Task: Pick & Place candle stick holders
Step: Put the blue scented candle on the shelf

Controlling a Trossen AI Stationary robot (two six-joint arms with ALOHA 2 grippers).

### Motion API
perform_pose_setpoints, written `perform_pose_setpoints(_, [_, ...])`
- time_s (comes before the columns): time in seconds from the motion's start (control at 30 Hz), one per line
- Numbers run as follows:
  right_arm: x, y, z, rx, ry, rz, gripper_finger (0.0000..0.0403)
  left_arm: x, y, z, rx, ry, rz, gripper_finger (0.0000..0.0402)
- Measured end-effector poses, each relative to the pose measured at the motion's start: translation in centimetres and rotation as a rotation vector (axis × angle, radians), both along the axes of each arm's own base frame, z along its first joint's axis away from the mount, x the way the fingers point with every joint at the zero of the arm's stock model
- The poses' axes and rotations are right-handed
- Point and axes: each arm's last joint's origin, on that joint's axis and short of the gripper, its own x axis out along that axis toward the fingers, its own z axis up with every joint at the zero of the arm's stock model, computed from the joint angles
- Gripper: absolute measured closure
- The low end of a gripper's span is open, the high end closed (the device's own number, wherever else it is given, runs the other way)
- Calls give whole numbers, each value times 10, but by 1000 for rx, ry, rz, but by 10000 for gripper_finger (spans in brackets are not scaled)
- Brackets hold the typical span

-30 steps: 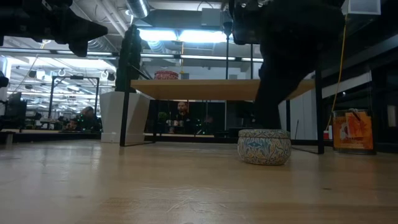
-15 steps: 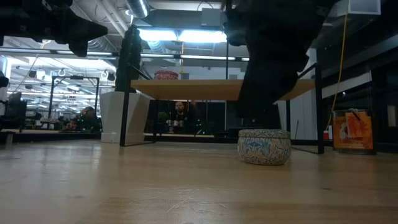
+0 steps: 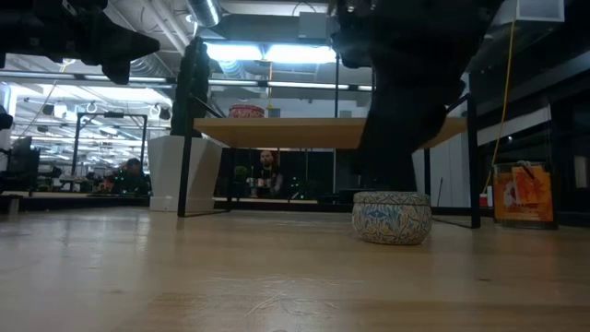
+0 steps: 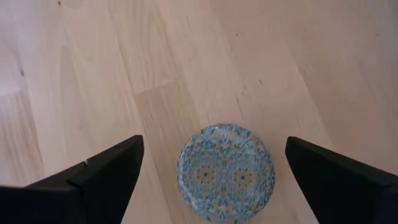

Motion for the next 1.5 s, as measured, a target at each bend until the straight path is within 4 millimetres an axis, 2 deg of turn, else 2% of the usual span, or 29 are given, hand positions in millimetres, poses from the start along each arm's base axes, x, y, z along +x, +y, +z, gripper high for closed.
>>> perform_pose_setpoints(0.27, [-4, 3, -2, -14, 32, 11, 7, 0, 0, 0, 0, 0, 0, 396])
perform_pose_setpoints(0.57, [0, 4, -28, -52, 109, 21, 7, 0, 0, 0, 0, 0, 0, 396])
perform_pose_setpoints(0.8, [1, 4, -33, -56, 118, 20, 11, 0, 0, 0, 0, 0, 0, 396])
perform_pose_setpoints(0.97, [1, 4, -33, -49, 123, 23, 34, 0, 0, 0, 0, 0, 0, 396])
perform_pose_setpoints(1.23, [1, 4, -33, -31, 129, 28, 115, 0, 0, 0, 0, 0, 0, 396])
perform_pose_setpoints(1.5, [9, 4, -20, 9, 126, 19, 116, 0, 0, 0, 0, 0, 0, 396])
